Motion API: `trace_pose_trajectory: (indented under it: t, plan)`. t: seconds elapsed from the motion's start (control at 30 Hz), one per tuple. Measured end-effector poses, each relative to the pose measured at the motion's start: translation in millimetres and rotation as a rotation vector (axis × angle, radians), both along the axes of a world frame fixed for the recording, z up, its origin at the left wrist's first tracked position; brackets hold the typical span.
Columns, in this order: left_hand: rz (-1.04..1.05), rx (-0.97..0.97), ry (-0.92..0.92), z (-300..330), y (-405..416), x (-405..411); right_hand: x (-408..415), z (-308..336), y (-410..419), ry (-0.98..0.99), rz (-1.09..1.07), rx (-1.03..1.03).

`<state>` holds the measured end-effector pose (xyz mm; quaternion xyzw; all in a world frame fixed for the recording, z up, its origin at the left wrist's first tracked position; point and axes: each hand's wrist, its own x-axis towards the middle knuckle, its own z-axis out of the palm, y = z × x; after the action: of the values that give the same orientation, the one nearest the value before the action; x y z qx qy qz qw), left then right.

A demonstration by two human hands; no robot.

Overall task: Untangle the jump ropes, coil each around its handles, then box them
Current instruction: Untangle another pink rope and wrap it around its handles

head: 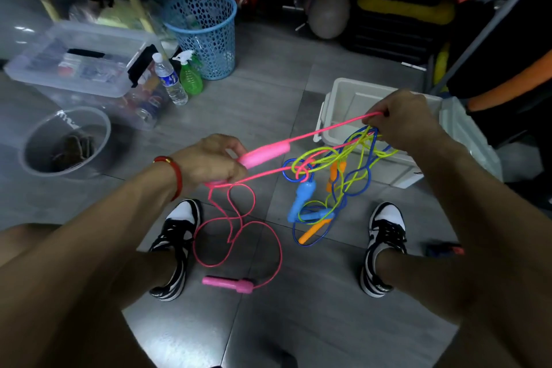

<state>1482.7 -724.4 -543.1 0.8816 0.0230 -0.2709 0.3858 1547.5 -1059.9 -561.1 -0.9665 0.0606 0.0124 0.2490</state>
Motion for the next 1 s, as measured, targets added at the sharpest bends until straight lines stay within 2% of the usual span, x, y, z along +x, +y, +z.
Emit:
trace_pose_trajectory:
  t: [0.13,0.23,0.3,0.37,0.43,0.5,0.57,0.63,0.7,0.77,0.83,0.93,1.0]
  plan:
    - [0.098,0.114,-0.071,1,0,8,-1,-6,2,0.0,0.021,-0.004]
    - [0.112,0.064,-0.049,-10,-2,12,-3,-3,8,-0.08,0.047,-0.04]
    - [0.049,0.078,-0.087,-18,-4,15,-3,5,7,-0.12,0.081,-0.057]
    - [-0.058,0.186,-0.132,-21,-5,17,-2,14,8,-0.103,0.083,0.079]
    - [-0.136,0.189,-0.12,-21,-5,17,-2,19,9,-0.1,0.042,0.233]
    - [-0.211,0.172,-0.138,-17,-6,15,-2,24,10,-0.143,-0.001,0.276]
    - [-0.267,0.145,-0.223,-19,-6,14,-3,31,10,-0.2,0.009,0.238]
    - [-0.314,0.17,-0.383,-23,-5,15,-8,42,13,-0.222,0.079,0.177]
    - [-0.269,0.256,-0.551,-23,-5,16,-11,49,16,-0.206,0.123,0.167]
    - [-0.152,0.291,-0.61,-20,-5,19,-14,53,18,-0.184,0.141,0.165]
    - [-0.065,0.19,-0.539,-16,-7,23,-19,56,20,-0.157,0.194,0.233]
    - [0.036,-0.151,-0.282,-13,-16,24,-31,59,32,-0.138,0.395,0.165]
    - [0.023,-0.194,-0.173,-22,-25,20,-36,58,44,-0.159,0.517,0.108]
